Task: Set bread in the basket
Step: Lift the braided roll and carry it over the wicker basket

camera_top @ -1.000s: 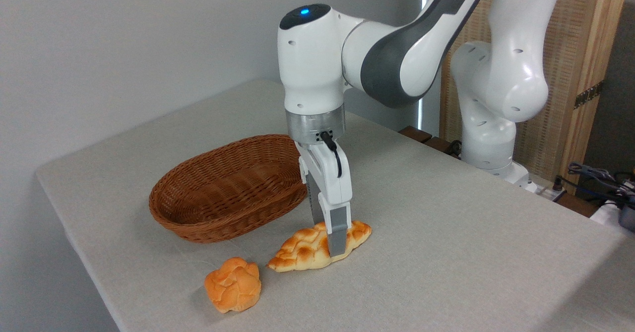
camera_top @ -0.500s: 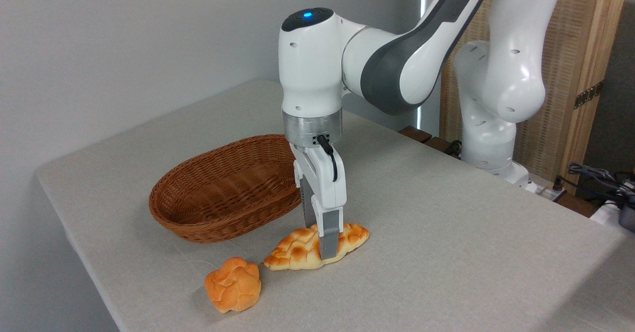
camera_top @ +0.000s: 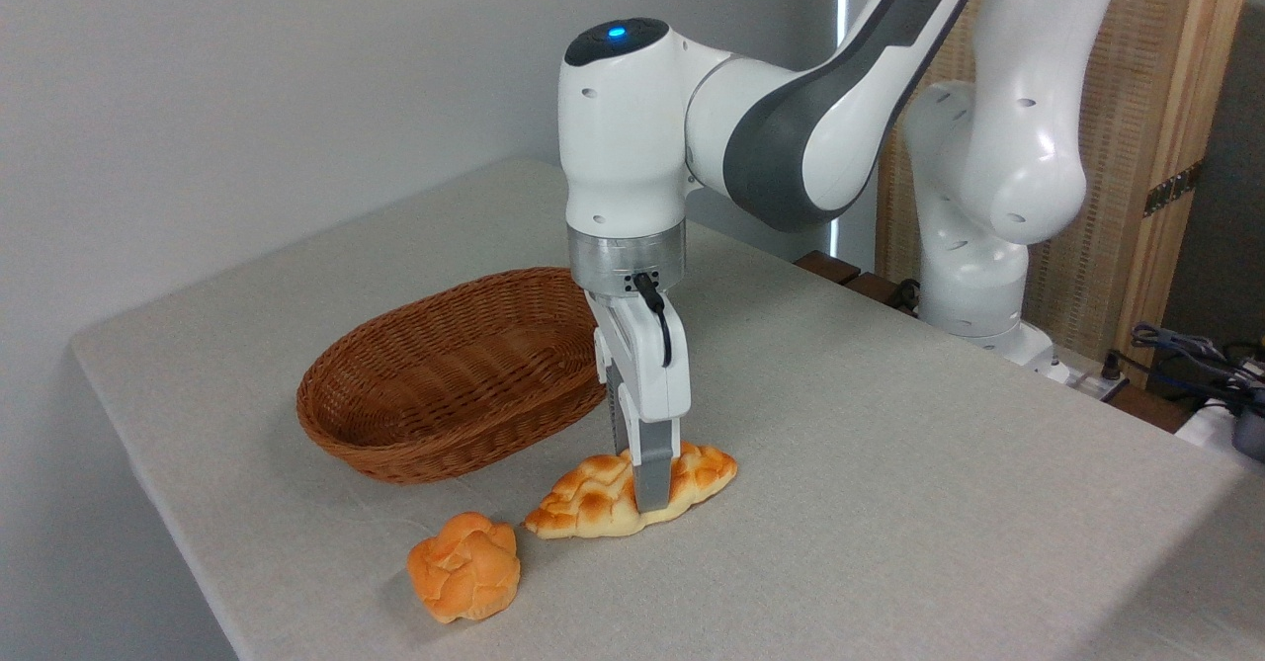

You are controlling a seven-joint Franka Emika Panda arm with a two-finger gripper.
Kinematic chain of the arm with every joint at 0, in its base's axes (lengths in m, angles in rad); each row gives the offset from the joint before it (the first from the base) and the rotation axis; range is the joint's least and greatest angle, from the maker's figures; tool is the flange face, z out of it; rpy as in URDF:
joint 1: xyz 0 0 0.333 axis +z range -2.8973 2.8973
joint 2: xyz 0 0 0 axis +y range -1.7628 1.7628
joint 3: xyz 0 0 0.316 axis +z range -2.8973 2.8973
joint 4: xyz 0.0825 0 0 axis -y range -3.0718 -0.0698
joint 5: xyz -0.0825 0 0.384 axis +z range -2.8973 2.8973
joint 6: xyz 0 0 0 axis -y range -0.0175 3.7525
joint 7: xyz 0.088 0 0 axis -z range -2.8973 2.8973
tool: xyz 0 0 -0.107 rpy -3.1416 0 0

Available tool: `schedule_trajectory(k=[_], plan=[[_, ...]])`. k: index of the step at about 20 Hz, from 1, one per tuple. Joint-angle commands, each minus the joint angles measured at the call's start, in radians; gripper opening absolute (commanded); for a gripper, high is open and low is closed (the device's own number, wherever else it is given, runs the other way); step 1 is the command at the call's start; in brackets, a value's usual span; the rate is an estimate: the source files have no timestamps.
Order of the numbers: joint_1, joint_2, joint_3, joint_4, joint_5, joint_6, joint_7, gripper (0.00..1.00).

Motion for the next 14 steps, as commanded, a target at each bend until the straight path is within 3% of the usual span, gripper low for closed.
schedule_trajectory(k=[1, 4, 11, 14], plan=[[-0.018, -0.001, 0.018, -0.008, 0.013, 0.027, 0.013, 0.37], [-0.018, -0.006, 0.018, -0.004, -0.006, 0.002, 0.008, 0.37], [-0.007, -0.003, 0.018, 0.238, -0.262, -0.323, -0.007, 0.44], [-0.004, -0.003, 0.019, 0.318, -0.317, -0.387, -0.081, 0.44]])
